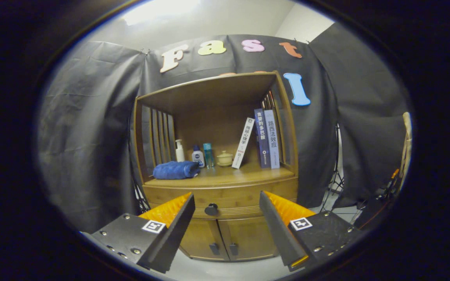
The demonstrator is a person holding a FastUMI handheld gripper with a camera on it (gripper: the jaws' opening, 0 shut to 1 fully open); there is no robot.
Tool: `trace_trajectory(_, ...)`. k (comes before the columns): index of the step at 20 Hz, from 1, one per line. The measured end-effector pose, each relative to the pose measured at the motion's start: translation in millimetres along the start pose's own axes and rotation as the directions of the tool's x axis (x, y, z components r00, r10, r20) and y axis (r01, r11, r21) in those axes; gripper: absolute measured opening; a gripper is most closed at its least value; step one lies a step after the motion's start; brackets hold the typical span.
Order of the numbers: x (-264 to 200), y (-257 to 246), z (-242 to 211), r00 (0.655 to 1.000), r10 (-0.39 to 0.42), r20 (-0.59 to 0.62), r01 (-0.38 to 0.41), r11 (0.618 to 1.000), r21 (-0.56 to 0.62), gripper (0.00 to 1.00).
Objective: Pull open the drawer, take out the items inside it, and place them on the countertop above the cabinet.
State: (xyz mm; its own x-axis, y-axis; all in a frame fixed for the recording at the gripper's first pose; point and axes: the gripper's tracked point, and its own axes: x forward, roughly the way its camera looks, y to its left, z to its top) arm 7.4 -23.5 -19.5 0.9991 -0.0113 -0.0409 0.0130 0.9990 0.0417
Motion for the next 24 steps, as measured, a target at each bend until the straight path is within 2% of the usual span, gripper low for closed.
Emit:
trace_trajectory(10, -6.8, 15.3, 10.6, 1.000, 0.019, 0.025, -0.018, 0.998, -0.058, 1.00)
trace_trajectory(15, 0.6, 14.3, 10.4, 1.000, 0.020, 0.021, -0.019, 1.000, -0.017, 1.00)
trace_trajectory(24, 36.4, 16.2, -23.5, 0.998, 0.014, -0.061, -0.016, 0.999, -0.034, 1.00)
